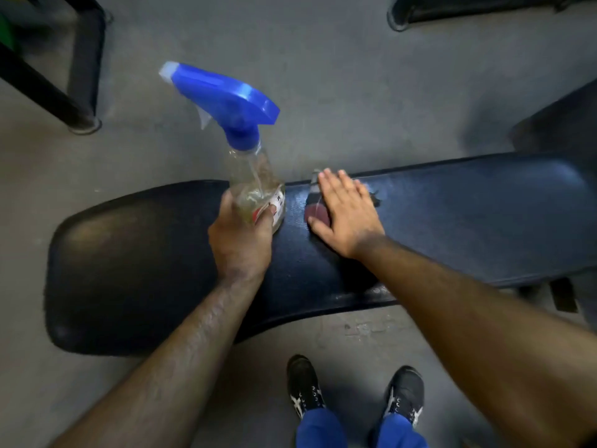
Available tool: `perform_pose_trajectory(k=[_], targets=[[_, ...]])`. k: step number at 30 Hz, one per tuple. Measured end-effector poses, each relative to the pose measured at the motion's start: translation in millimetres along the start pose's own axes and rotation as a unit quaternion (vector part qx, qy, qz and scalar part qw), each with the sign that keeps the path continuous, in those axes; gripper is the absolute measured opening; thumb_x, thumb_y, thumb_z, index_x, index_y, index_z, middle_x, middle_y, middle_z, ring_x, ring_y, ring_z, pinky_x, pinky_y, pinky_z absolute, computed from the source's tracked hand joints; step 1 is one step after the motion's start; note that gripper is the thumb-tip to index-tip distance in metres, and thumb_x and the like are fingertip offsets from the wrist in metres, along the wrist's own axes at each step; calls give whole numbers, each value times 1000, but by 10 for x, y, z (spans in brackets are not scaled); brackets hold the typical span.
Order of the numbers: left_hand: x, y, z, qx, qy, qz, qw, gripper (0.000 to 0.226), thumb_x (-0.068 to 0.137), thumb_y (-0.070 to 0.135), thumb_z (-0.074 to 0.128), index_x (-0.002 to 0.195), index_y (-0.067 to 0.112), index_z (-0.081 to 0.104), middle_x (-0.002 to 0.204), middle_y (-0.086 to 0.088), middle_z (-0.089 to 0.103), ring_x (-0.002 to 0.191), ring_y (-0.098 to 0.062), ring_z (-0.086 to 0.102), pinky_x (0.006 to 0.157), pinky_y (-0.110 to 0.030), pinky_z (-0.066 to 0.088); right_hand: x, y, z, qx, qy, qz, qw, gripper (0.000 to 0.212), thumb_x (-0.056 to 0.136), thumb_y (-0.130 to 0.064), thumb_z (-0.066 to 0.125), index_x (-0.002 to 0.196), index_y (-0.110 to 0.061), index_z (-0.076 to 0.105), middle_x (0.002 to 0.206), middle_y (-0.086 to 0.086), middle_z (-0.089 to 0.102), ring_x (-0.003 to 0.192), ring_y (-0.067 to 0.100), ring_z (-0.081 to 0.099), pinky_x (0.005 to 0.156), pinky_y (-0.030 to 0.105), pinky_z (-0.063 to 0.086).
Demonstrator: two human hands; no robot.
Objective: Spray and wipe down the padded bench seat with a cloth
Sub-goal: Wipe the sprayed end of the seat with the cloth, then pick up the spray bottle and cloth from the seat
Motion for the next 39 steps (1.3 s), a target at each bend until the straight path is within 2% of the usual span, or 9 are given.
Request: perform_pose_trajectory(k=[2,6,11,15,21,25,32,35,39], targets=[[-22,-50,-65,10,15,-14,1000,36,84,33,71,117,21,61,106,-4,70,100,-30,65,79,-22,40,39,-210,37,19,-4,63,998,86,89,-59,28,159,-12,12,167,7,12,154,28,5,124,47,2],[-128,-44,-165,-17,28,-12,999,30,84,30,72,112,21,64,102,-1,71,98,-27,66,78,-19,39,-332,-325,83,6,-46,-163,986,83,86,-59,32,157,-17,22,164,4,23,153,26,15,124,48,9],[-317,-25,-128,-69,1,-45,997,28,82,27,74,108,23,65,84,14,62,92,-21,67,75,-17,41,-659,135,129,15,31,119,992,82,91,-60,31,158,-17,17,166,9,14,153,32,10,123,50,5],[-489,28,-45,-97,-4,-37,995,28,81,26,76,107,21,66,93,6,71,90,-18,67,78,-21,47,-1145,30,227,4,-17,-162,987,77,92,-66,40,156,-26,26,166,3,17,154,26,10,124,51,9],[-667,-2,39,-103,-27,-30,994,25,80,23,76,103,22,66,85,16,63,89,-16,67,79,-22,47,-1257,109,247,54,54,125,989,100,76,-83,47,156,-26,26,167,5,12,154,30,5,123,52,3],[-796,13,27,-102,-48,-41,993,28,81,23,75,107,22,65,88,16,62,89,-10,64,80,-19,44,-1468,30,294,11,-13,-58,998,93,77,-61,60,156,-28,25,166,5,16,154,29,8,122,55,13],[-1000,76,-106,-89,-63,-46,993,28,81,21,74,107,22,66,81,19,58,78,-3,57,73,-14,40,-1496,-3,-40,127,-96,-30,987,60,93,-23,54,151,-27,39,165,0,19,154,22,10,126,41,5],[-1110,177,-195,-92,-76,-58,991,30,81,20,74,109,20,66,85,17,58,80,-4,55,71,-11,37,-1631,13,-306,296,-73,118,945,40,97,-18,53,136,-25,58,144,3,56,137,20,47,116,34,34],[-1376,407,-303,-109,-112,-40,987,30,79,19,75,108,19,66,93,5,70,86,-15,65,75,-21,46,-2201,43,-659,586,52,343,732,19,100,-8,51,100,-19,66,85,3,65,78,19,59,65,25,49]])
Point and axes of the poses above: each hand's wrist, its own x-axis towards the middle knuckle, its own z-axis out of the palm, y = z × x, the point moved 4 cm from there along x, towards the middle knuckle
